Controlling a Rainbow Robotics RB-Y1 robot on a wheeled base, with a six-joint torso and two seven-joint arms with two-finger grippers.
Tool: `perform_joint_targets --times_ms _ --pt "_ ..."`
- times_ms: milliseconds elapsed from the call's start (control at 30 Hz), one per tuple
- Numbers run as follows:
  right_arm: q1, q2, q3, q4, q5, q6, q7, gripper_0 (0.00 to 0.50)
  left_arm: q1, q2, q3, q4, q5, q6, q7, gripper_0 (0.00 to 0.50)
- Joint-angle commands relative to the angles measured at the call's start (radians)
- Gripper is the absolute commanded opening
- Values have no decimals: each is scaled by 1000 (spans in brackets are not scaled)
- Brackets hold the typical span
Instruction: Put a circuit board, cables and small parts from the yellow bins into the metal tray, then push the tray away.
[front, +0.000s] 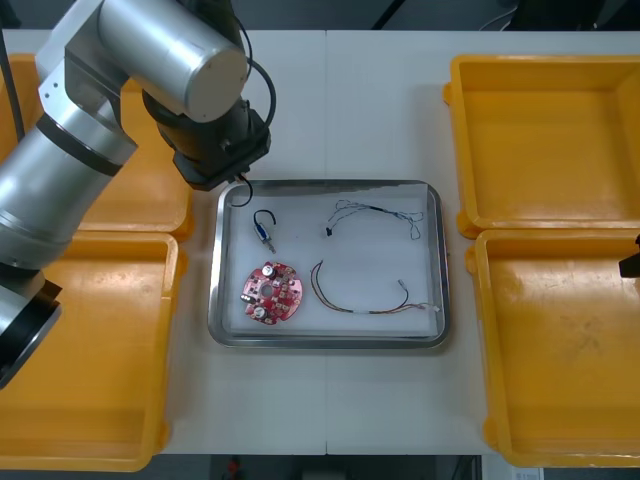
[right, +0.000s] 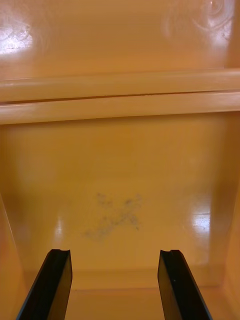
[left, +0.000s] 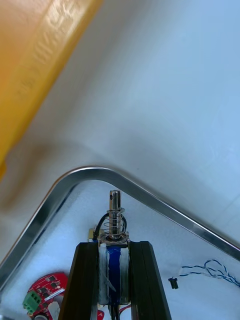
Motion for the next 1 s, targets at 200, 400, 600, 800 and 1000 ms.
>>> perform_joint_targets --times_ms 200,400,600,800,1000 --pt "24 -40 -29 -9 7 -10 -36 500 31 -98 -122 -51 -128 -7 184 0" --pt "24 -40 -29 -9 7 -10 -36 500 43 -134 -167 -50 -152 -25 203 0" --pt "24 -40 -29 -9 7 -10 -36 500 63 -151 -208 -50 -175 -58 221 0" --pt "24 -40 -29 -9 7 -10 -36 500 102 -151 -269 -50 -204 -139 235 0" --pt "24 -40 -29 -9 7 -10 -36 500 103 -151 -299 -50 -212 -145 249 0"
